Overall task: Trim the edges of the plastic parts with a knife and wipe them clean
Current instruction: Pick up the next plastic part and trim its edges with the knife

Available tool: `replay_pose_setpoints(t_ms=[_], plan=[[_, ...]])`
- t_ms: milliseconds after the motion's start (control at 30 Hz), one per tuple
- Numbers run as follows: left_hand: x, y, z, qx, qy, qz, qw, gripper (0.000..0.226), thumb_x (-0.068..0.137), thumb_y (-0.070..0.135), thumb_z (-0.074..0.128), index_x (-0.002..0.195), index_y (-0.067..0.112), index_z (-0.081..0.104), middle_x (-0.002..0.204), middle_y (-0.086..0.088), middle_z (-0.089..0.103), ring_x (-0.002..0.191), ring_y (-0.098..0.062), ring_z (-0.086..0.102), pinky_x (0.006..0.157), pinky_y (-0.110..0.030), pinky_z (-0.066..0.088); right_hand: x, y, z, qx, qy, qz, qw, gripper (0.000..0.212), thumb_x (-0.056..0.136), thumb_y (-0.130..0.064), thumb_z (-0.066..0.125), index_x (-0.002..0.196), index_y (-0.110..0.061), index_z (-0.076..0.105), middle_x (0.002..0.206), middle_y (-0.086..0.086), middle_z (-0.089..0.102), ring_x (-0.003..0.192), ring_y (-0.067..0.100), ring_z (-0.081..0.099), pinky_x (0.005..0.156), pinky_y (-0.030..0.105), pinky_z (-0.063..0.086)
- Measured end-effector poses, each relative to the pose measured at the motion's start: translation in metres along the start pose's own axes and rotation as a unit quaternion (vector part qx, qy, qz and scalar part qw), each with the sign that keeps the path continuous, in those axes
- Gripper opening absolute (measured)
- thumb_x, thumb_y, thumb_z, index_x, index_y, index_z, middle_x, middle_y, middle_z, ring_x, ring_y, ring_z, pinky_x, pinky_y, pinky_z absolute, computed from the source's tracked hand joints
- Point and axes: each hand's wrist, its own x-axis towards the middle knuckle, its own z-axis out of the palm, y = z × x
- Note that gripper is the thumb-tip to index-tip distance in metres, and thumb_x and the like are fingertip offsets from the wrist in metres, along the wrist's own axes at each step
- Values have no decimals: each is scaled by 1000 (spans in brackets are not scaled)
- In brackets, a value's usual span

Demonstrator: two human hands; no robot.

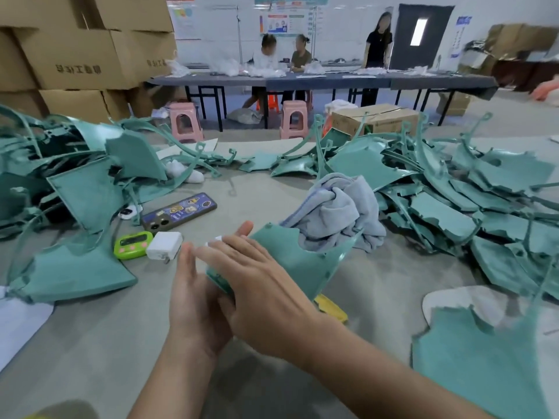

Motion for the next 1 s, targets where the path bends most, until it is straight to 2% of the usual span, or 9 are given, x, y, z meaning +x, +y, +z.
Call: replay_pose_setpoints(t_ms=[133,233,300,400,600,700,767,900,1000], plan=[[4,-6,-7,124,60,22,990,51,74,25,87,121,10,74,124,-11,72,115,-24,68,92,-37,58,4,1,-29,27,84,92,992,73,84,-40,75,148,-25,44,147,-7,47,139,11,36,118,27,27],[4,0,-8,216,102,34,971,35,86,1,56,113,9,77,115,-15,74,104,-29,73,84,-40,60,-2,18,-57,-74,95,162,980,84,84,-50,72,156,-32,32,146,-11,47,134,8,35,115,29,28],[8,3,-10,220,150,58,962,38,84,4,53,114,8,76,119,-19,72,106,-33,71,90,-46,59,-10,31,-68,-92,10,211,973,78,85,-50,72,152,-39,33,118,-16,59,111,7,48,98,26,39],[14,8,-14,236,174,89,952,33,77,10,65,107,12,79,113,-13,75,102,-29,73,91,-44,59,-18,45,-75,32,-94,243,965,25,89,-26,68,109,-39,62,74,-20,68,67,2,61,63,21,50],[21,-9,-3,303,218,26,927,24,77,16,67,97,18,81,105,-4,78,90,-16,75,70,-27,61,-16,61,-68,130,8,308,942,10,96,-23,64,86,-25,65,53,-13,52,50,5,41,49,18,31],[24,2,-2,209,279,65,935,27,75,10,67,101,12,73,96,-2,79,80,-14,75,63,-24,60,-30,71,-75,-2,209,300,931,15,94,-40,58,87,-28,63,75,-15,63,72,5,54,59,14,38],[23,18,-6,104,323,124,932,25,78,5,64,101,12,70,91,0,79,74,-12,75,59,-22,59,-50,75,-81,-90,287,299,906,31,93,-45,49,72,-22,53,67,-10,58,64,11,50,57,21,37],[20,28,-13,70,424,144,892,6,92,12,67,98,15,68,75,2,76,57,-5,69,46,-11,50,-78,76,-59,-139,-44,402,904,50,93,-61,49,72,-15,51,60,2,54,62,25,54,54,36,39],[22,22,-11,123,449,126,876,5,89,18,73,84,15,72,63,3,71,46,-3,61,40,-9,44,-86,74,-54,-185,-152,349,906,36,91,-61,57,84,-27,50,76,-7,59,74,18,58,64,36,45]])
